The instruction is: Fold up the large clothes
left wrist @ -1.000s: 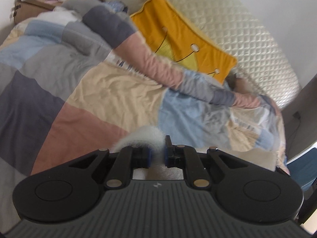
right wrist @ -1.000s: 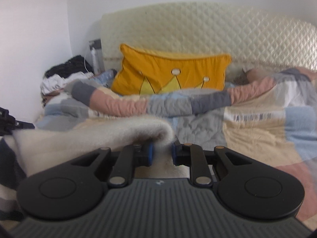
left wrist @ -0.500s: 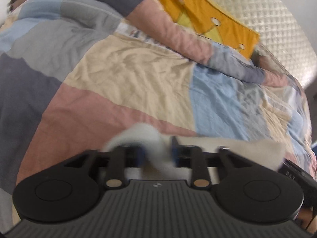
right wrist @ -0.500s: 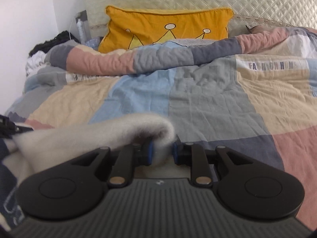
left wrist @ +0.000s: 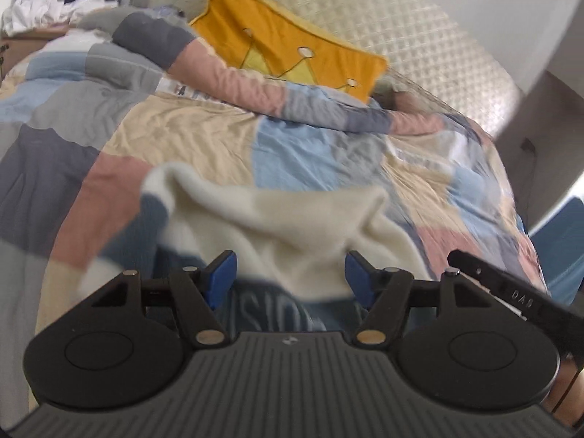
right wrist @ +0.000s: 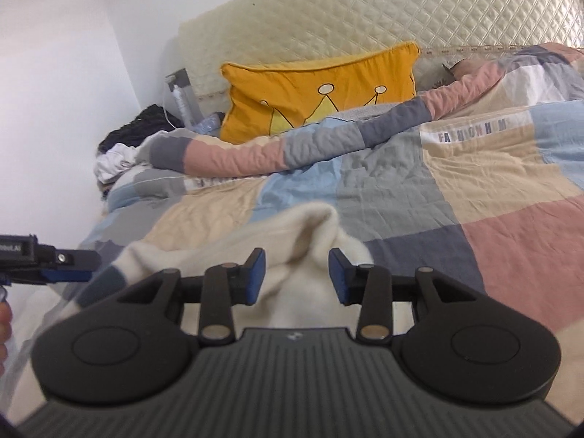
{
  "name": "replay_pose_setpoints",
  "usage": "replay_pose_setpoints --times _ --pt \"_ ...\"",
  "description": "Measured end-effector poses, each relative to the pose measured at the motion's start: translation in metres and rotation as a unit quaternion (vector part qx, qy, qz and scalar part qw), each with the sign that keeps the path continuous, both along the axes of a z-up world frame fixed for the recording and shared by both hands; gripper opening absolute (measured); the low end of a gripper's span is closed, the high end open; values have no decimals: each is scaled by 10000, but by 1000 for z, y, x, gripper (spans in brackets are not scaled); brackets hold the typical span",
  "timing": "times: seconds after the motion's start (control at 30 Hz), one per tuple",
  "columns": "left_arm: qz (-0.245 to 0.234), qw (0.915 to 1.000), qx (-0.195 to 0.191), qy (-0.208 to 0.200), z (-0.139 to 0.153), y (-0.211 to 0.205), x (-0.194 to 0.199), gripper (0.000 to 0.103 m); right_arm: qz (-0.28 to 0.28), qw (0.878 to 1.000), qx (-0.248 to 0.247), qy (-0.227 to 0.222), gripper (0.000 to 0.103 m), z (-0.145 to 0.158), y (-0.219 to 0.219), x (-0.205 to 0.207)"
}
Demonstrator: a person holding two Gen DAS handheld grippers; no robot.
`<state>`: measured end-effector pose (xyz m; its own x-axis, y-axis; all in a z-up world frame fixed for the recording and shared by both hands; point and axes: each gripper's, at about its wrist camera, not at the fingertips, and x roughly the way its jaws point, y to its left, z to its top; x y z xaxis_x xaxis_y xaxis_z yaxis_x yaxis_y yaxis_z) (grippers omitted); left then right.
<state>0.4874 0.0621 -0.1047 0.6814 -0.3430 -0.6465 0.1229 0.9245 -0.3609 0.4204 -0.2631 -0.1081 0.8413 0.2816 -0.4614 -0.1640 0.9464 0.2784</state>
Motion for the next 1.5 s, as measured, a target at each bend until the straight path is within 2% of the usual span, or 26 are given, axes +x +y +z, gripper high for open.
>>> replay_pose_setpoints --times 0.17,0.33,0.47,0.63,0.73,0.9,1.0,1.17,1.2,1.23,1.33,1.5 --pt "-44 9999 -85 -101 17 -11 -73 71 100 9997 -153 -129 41 20 -2 -69" --pt "-125 9996 -222 -140 25 -21 -145 71 52 9997 -58 -223 41 36 -1 -140" --pt "-199 9992 -341 -60 14 -34 -196 71 -25 9996 173 -218 41 40 0 -197" --pt "-96 9974 -690 156 -14 -45 -239 71 79 9998 -4 -168 41 29 12 -261" --pt "124 9935 -1008 523 -43 -44 -251 70 183 9998 35 -74 41 15 16 -286" --pt "281 9911 -1045 769 -79 -38 -255 69 396 9982 160 422 41 -18 20 -305" --pt "225 9936 -872 680 -85 -40 -254 69 405 9951 256 861 43 -38 25 -307" --pt "268 9968 -475 587 -92 -52 -248 63 527 9919 149 1146 42 -56 41 -307" --pt "255 9973 -396 559 -93 -54 -247 62 487 9917 66 1187 45 -58 45 -305" --pt "250 9977 -345 531 -94 -55 -247 61 482 9911 -53 1237 55 -61 49 -303" --pt "287 9974 -412 526 -98 -52 -246 59 619 9896 -289 1263 73 -67 59 -300" --pt "412 9938 -835 604 -100 -40 -245 59 783 9844 -817 1344 79 -80 75 -296"
